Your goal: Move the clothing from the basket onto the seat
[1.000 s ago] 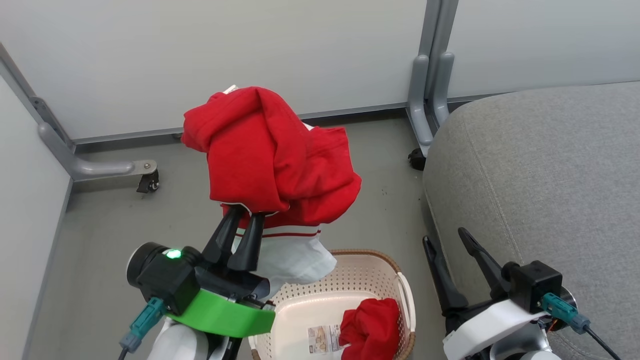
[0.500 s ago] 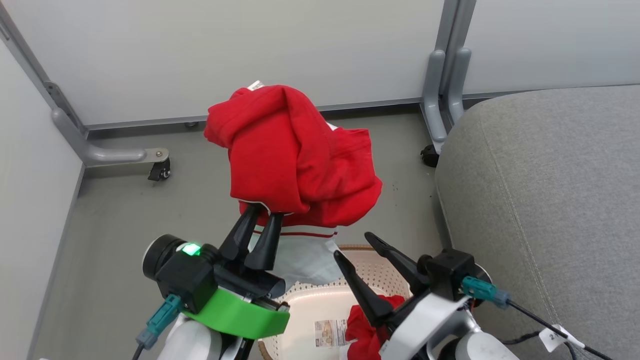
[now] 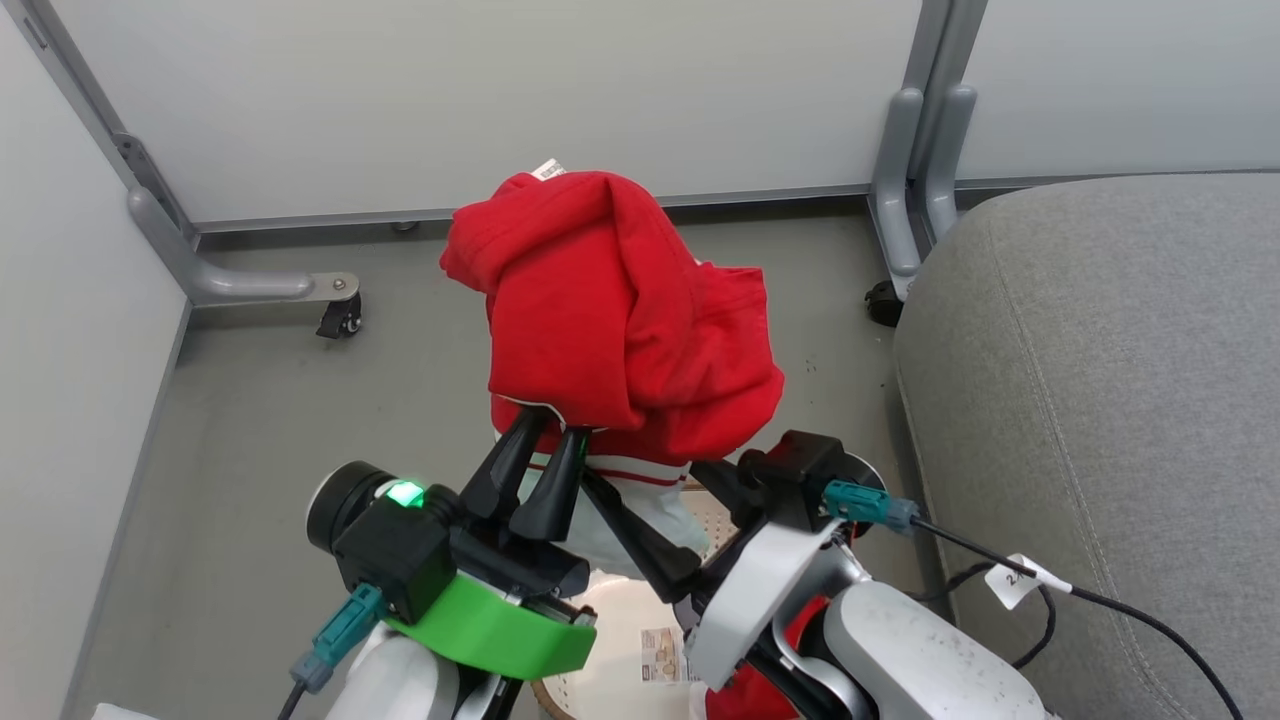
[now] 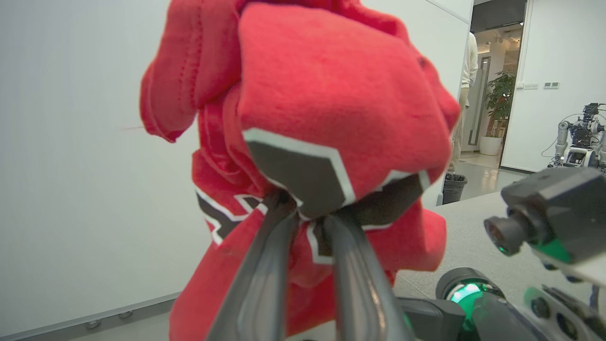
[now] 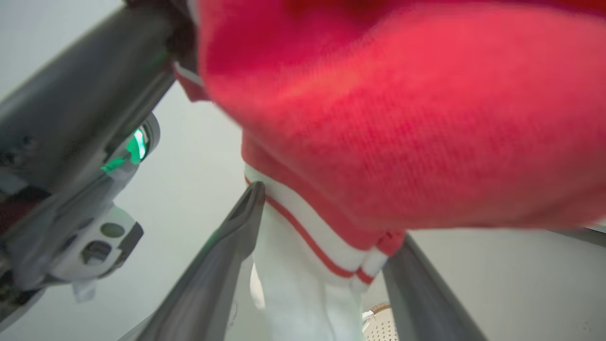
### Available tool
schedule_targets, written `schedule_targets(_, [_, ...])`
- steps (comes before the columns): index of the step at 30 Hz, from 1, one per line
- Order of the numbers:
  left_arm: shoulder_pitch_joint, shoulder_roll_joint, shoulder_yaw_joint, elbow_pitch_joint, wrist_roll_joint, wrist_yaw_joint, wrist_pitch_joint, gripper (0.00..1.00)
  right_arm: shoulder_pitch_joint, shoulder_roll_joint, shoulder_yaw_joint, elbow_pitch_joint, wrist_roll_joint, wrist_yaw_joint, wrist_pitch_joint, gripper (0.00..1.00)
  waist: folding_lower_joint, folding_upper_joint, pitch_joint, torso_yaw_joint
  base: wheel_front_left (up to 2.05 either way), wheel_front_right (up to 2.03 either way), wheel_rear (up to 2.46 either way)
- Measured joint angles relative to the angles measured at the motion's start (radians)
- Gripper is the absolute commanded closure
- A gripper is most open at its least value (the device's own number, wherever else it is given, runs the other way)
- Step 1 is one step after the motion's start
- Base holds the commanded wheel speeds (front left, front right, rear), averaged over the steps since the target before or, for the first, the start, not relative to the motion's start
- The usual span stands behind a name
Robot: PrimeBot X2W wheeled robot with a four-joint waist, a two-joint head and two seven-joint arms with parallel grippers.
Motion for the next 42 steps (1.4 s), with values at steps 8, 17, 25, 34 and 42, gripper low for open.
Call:
schedule_targets(8, [-0.001, 0.004, -0.002, -0.002, -0.009, 0.0, 0.0, 1.0, -0.063, 0.001, 0.055, 0.073, 0.055, 0.0, -0.057, 1.0, 0.0, 0.0, 0.002, 0.002, 0.0, 0.0, 0.0])
schedule_targets(17, [0.0, 0.005, -0.002, -0.003, -0.01, 0.0, 0.0, 1.0, -0.089, -0.01, 0.083, 0.108, 0.082, 0.0, -0.092, 1.0, 0.0, 0.0, -0.002, 0.002, 0.0, 0.0, 0.0])
schedule_targets(25, [0.001, 0.005, -0.003, 0.001, -0.01, 0.0, 0.0, 1.0, -0.106, -0.015, 0.098, 0.116, 0.09, 0.0, -0.105, 1.0, 0.0, 0.0, -0.003, 0.004, 0.0, 0.0, 0.0])
schedule_targets(34, [0.002, -0.004, 0.014, 0.004, 0.011, 0.006, 0.0, 0.0, -0.117, -0.024, 0.096, 0.12, 0.095, 0.0, -0.125, 1.0, 0.0, 0.0, -0.004, 0.006, 0.0, 0.0, 0.0])
schedule_targets(42, [0.005, 0.005, -0.004, 0.02, 0.031, 0.006, 0.0, 0.0, -0.128, -0.028, 0.064, 0.136, 0.076, 0.0, -0.136, 1.0, 0.0, 0.0, 0.003, 0.01, 0.0, 0.0, 0.0])
